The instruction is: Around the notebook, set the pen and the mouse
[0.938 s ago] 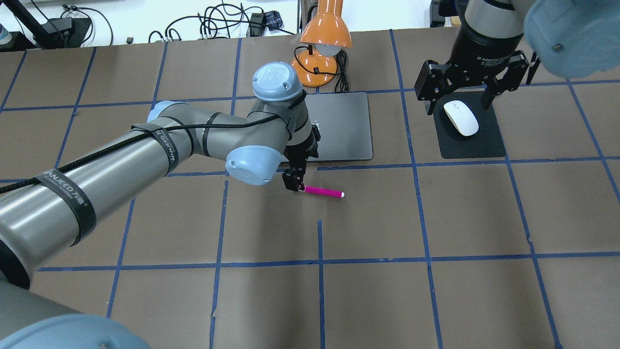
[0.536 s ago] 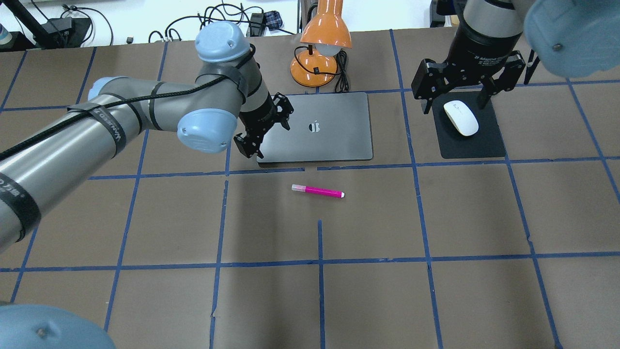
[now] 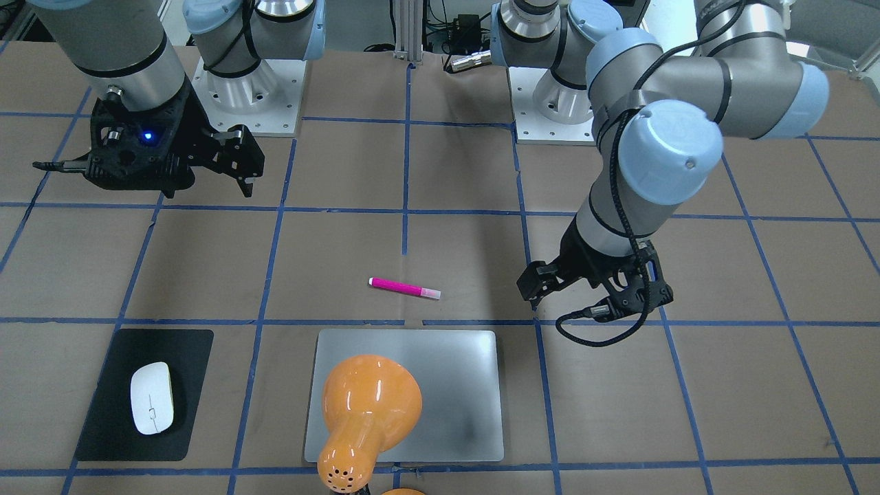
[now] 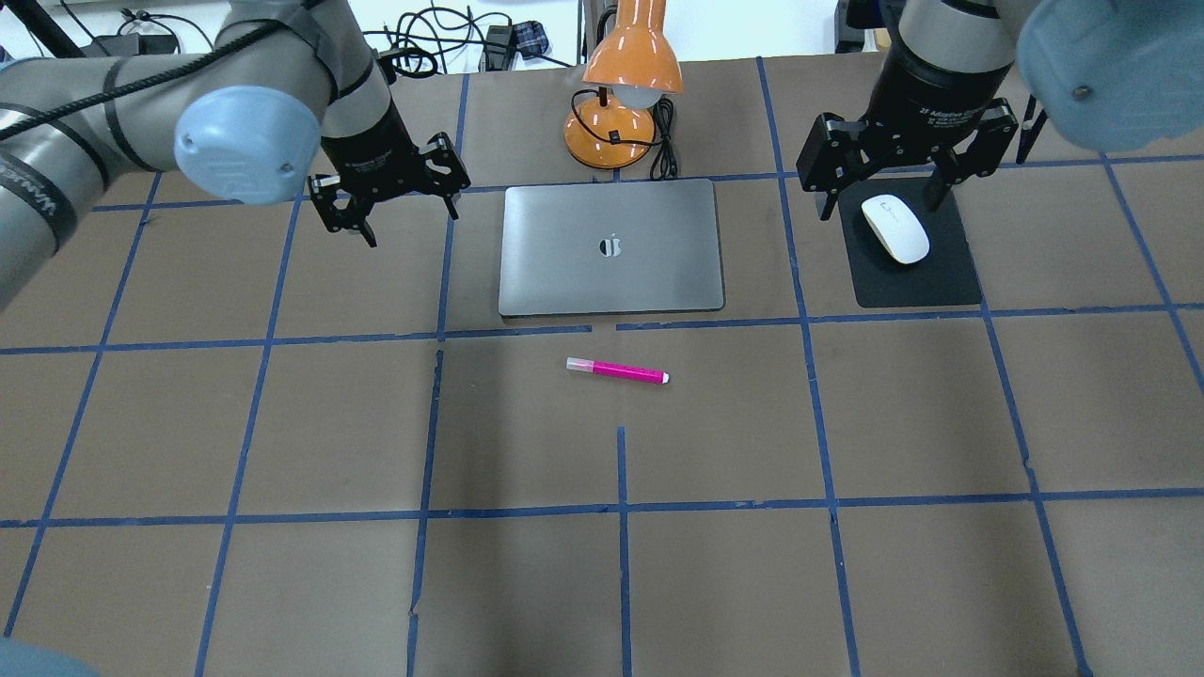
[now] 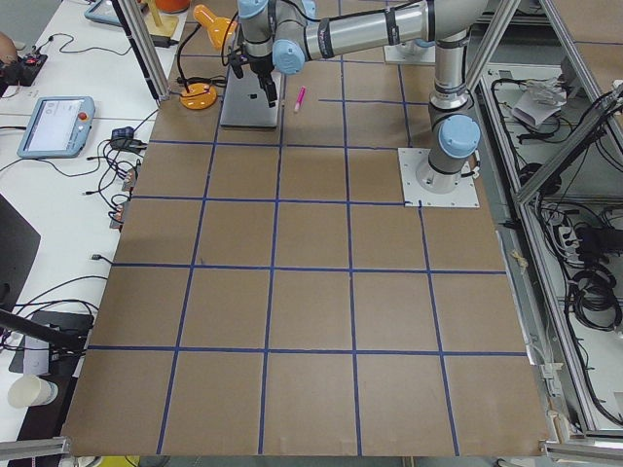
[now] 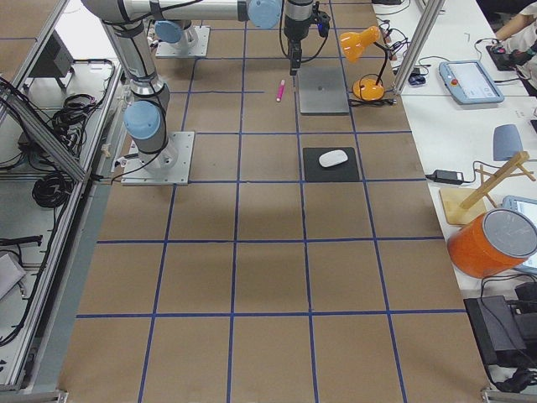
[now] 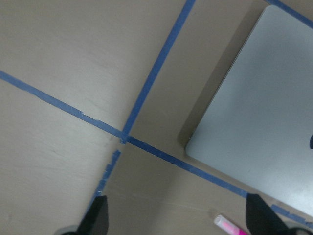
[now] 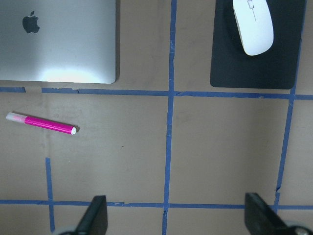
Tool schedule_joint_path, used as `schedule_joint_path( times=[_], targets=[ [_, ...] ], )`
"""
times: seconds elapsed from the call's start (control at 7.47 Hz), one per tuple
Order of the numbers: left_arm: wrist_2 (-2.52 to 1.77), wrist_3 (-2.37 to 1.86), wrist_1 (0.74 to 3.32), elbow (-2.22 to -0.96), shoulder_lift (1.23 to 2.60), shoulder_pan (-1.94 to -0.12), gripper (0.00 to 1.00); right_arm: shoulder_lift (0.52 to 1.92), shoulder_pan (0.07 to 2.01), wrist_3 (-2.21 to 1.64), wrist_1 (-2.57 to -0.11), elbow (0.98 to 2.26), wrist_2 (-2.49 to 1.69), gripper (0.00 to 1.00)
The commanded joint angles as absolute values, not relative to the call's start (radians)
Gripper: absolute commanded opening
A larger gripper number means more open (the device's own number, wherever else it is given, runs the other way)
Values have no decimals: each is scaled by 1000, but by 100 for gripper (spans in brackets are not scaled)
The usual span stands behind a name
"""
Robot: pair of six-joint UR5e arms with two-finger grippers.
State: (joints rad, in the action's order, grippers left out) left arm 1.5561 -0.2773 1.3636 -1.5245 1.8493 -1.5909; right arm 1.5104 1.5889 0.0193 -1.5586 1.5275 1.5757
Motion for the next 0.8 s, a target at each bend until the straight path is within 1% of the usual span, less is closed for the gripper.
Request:
schedule_joint_path(
  times=[0.0,0.13,0.67],
  targets=[
    [1555,-156,1451,-1497,1787,-1572,100,1511,1589,18,-1566,1529,1575,100],
    [1552,-146,1530,-1502,1763,-1571,100,1509,1589,18,-1566,1529,1577,100],
    [1565,-18,1546,-1561,1665,-1569,100,1513,1589,-17,-1565,1529,1577,100]
  ],
)
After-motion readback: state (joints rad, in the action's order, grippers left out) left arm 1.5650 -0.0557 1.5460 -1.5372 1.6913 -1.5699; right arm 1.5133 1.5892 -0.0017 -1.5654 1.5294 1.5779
